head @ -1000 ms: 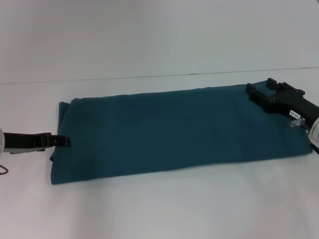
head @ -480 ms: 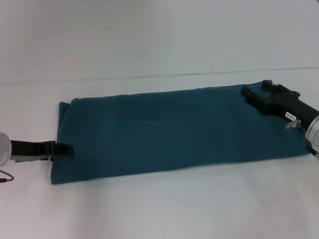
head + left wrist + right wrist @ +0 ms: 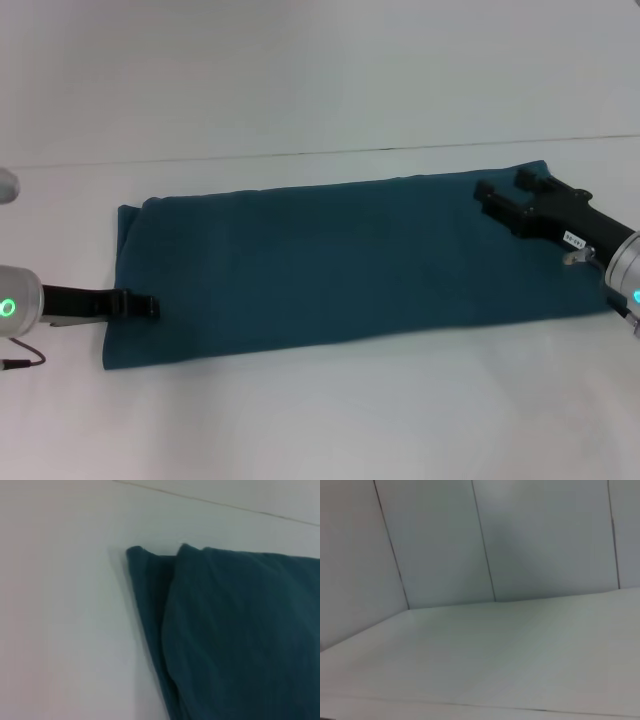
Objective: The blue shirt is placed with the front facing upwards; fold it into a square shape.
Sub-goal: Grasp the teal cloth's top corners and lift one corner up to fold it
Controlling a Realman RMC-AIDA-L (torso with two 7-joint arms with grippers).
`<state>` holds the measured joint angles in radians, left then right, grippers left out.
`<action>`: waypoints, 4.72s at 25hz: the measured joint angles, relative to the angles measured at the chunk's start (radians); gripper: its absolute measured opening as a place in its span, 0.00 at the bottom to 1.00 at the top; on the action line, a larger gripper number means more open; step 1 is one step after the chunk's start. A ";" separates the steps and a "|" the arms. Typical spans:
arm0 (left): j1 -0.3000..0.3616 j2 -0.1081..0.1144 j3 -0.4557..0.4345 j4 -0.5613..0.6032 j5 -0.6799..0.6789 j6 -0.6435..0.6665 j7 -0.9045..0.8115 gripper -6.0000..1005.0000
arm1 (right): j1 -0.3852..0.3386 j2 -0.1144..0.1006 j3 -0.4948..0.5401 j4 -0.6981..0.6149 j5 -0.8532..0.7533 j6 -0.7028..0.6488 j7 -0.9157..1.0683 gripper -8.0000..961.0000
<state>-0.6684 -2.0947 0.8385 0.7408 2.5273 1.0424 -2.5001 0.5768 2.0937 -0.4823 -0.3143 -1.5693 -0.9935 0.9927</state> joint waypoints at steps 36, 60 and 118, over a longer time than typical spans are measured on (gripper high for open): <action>-0.064 -0.066 0.073 0.275 -0.053 0.113 0.016 0.05 | 0.027 0.005 0.007 0.114 0.143 0.025 -0.123 0.51; -0.053 -0.072 0.146 0.645 -0.090 0.279 -0.093 0.05 | 0.410 0.022 0.042 0.532 0.149 0.312 -0.529 0.01; -0.030 -0.068 0.154 0.795 -0.170 0.306 -0.091 0.05 | 0.355 0.018 0.598 0.683 -0.249 0.424 -0.577 0.01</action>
<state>-0.6987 -2.1630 0.9923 1.5354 2.3571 1.3485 -2.5915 0.9317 2.1115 0.1153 0.3686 -1.8183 -0.5691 0.4157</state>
